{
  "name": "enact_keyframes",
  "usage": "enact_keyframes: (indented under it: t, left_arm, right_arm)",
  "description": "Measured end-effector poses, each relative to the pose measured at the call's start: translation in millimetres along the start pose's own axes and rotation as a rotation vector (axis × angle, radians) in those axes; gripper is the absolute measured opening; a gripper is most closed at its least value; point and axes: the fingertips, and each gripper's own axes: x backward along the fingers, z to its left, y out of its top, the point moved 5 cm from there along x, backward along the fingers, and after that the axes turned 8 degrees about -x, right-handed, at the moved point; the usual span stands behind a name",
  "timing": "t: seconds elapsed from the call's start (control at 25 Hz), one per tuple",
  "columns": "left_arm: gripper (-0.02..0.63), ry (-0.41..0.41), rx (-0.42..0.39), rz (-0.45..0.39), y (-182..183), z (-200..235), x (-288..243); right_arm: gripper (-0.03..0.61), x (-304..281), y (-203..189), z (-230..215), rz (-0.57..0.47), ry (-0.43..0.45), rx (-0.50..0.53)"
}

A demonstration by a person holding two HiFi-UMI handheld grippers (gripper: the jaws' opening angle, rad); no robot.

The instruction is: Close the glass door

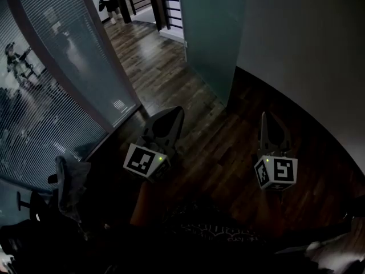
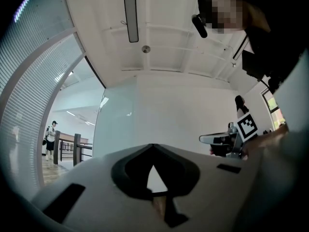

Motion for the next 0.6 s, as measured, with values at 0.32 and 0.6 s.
enact_keyframes:
  t: [0.32, 0.6]
  left_arm:
    - [0.003, 0.016, 0.000, 0.010, -16, 4, -44]
    - [0.002, 0.001, 0.014, 0.021, -38, 23, -79]
  right_arm:
    - [0.003, -39, -12, -30, 0.016, 0.040, 0.006]
    - [0.003, -71, -34, -49, 0.053, 0.031, -0.020]
